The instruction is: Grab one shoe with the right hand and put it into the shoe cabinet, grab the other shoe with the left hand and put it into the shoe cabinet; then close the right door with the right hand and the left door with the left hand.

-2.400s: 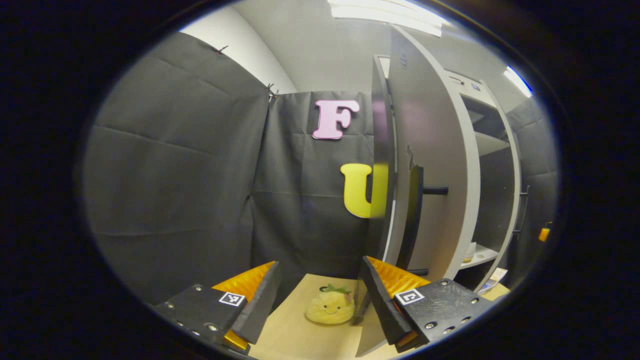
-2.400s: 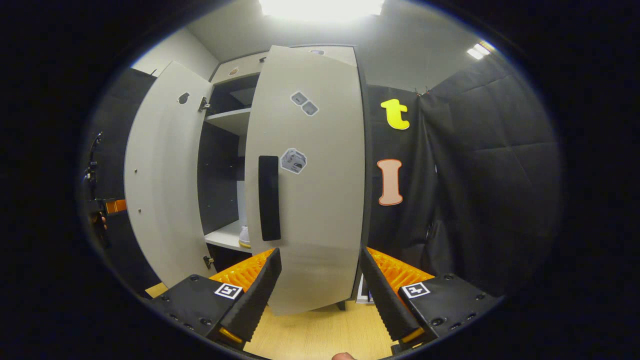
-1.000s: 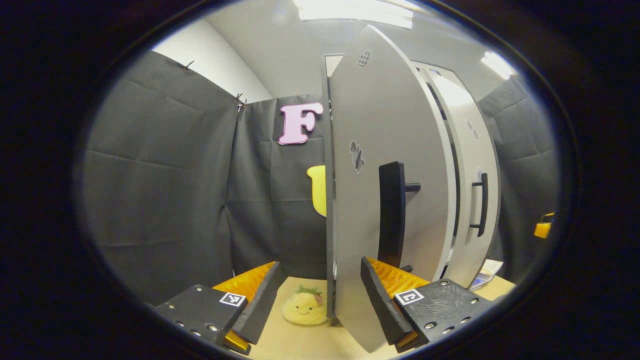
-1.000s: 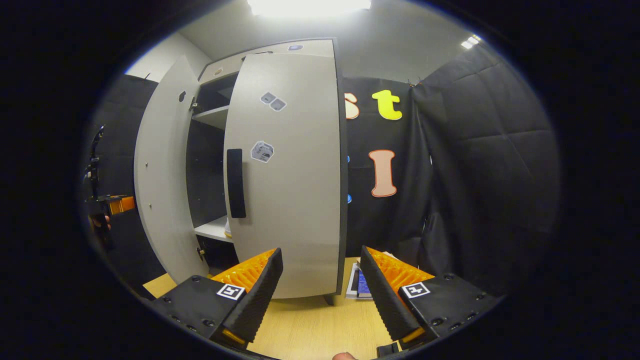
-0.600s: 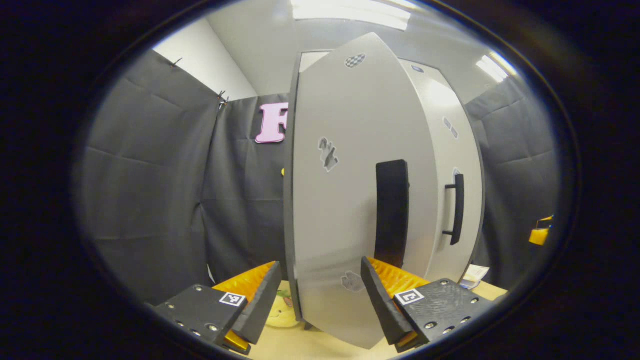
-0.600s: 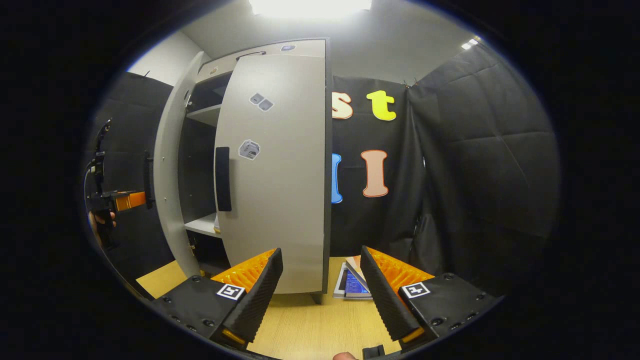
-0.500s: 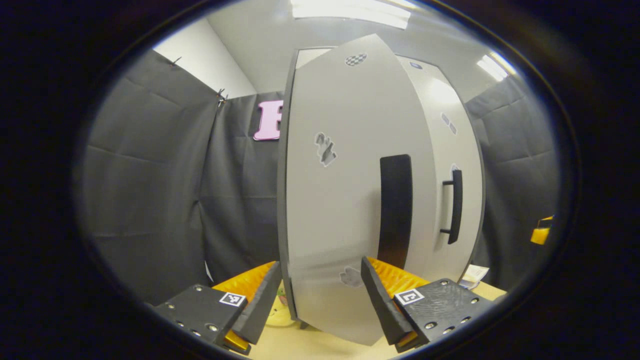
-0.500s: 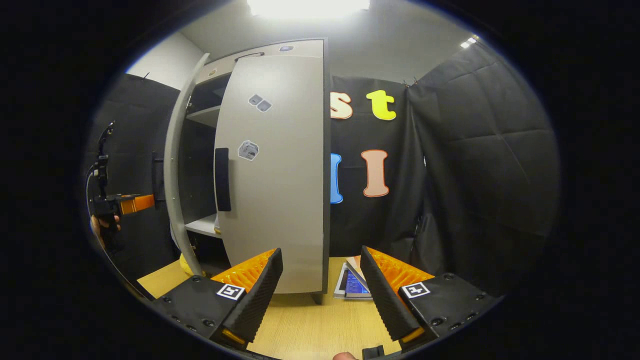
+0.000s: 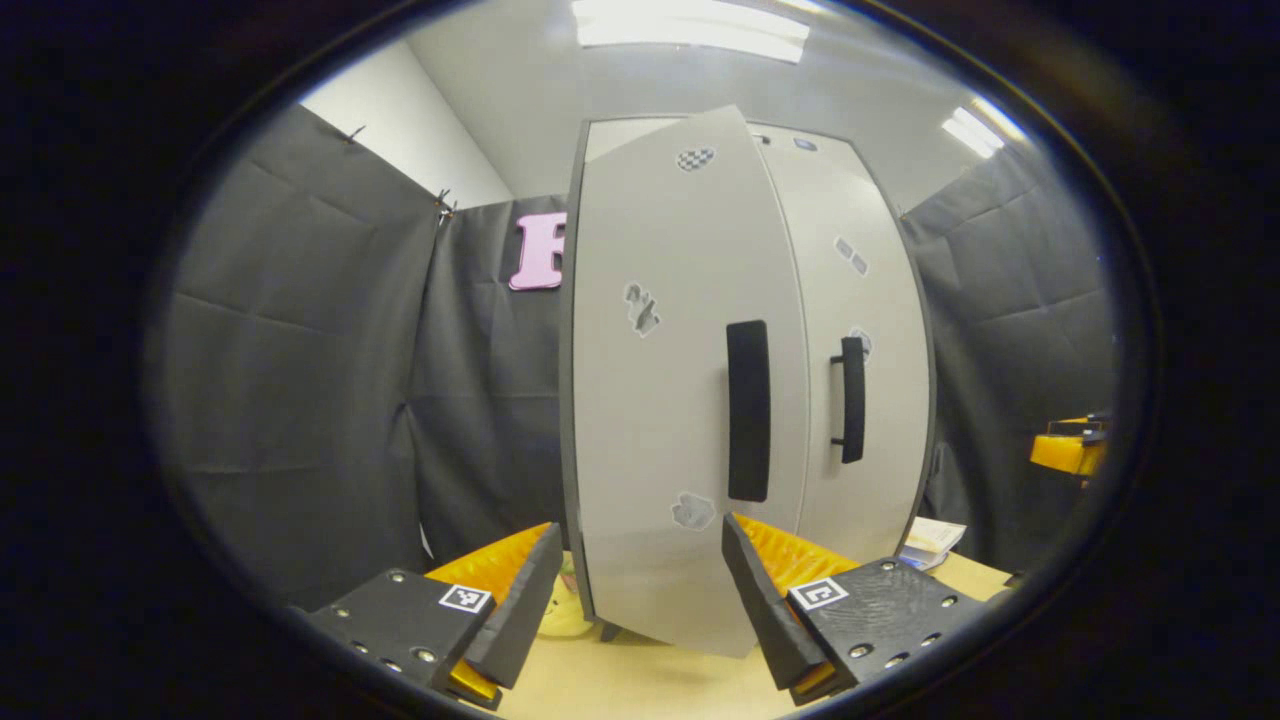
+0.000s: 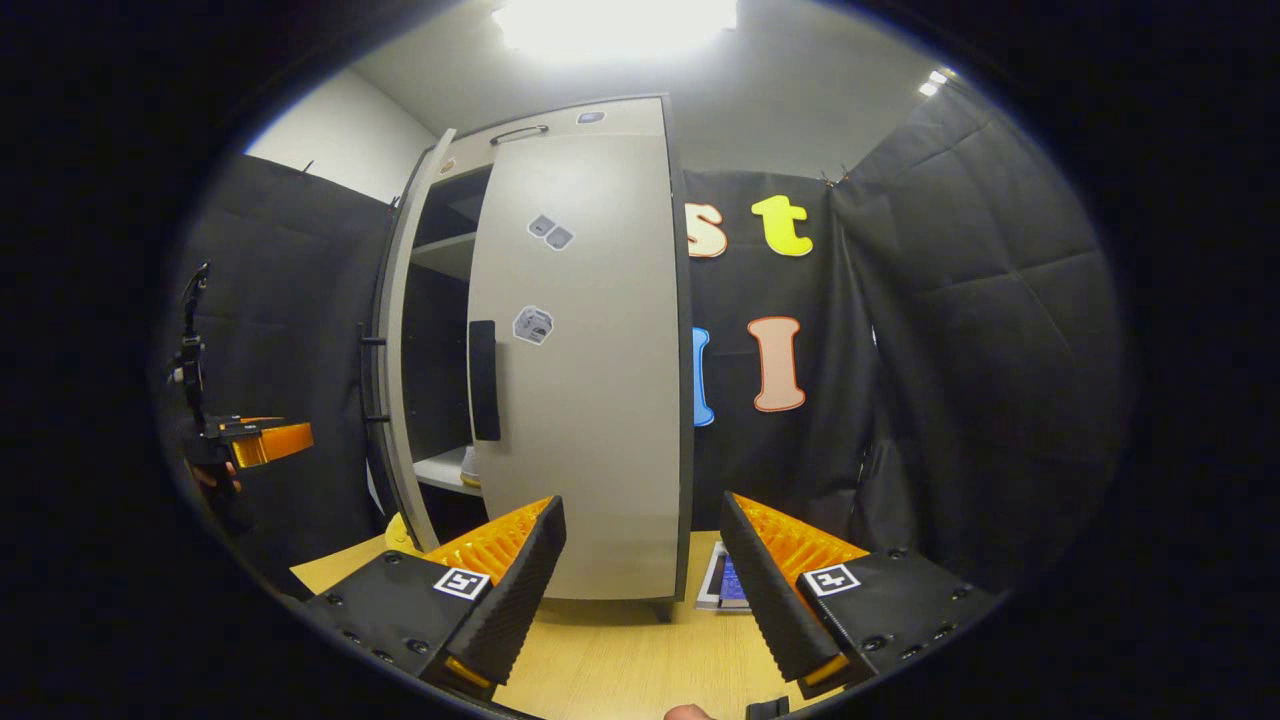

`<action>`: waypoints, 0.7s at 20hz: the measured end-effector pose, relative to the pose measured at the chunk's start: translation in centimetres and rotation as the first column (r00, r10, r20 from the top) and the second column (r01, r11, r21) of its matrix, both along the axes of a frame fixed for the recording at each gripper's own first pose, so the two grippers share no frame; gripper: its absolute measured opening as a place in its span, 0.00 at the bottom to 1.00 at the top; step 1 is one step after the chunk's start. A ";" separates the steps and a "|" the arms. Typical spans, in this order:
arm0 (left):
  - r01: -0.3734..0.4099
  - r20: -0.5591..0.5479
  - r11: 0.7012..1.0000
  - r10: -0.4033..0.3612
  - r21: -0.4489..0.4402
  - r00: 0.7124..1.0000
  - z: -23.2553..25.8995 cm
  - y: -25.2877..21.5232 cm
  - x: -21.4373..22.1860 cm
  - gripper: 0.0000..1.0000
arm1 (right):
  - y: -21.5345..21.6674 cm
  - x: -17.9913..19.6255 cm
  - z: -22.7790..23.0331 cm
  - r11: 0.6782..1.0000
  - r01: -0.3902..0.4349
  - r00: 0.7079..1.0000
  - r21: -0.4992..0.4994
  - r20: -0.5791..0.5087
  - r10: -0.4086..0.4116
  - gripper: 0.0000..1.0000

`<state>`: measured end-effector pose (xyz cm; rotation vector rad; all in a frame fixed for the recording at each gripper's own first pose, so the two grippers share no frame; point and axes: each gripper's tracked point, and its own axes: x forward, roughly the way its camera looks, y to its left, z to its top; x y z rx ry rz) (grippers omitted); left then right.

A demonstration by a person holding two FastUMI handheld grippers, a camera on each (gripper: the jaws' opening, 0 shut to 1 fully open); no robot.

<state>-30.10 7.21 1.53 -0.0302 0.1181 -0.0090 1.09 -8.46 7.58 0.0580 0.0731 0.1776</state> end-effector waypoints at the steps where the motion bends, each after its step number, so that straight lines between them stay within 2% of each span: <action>1: -0.001 0.001 1.000 0.001 0.010 1.000 0.4 0.6 -1.0 0.93 | 0.5 -0.6 0.2 1.000 -0.003 1.000 0.003 0.007 0.003 0.98; 6: -0.004 0.019 1.000 0.004 0.030 1.000 1.9 3.2 -5.7 0.93 | 2.8 -4.7 1.0 1.000 -0.005 1.000 0.007 0.029 0.004 0.98; 14: -0.009 0.041 0.999 0.007 0.049 0.999 3.1 4.8 -9.6 0.93 | 2.8 -8.4 2.3 0.999 0.035 0.998 0.000 0.057 -0.035 0.98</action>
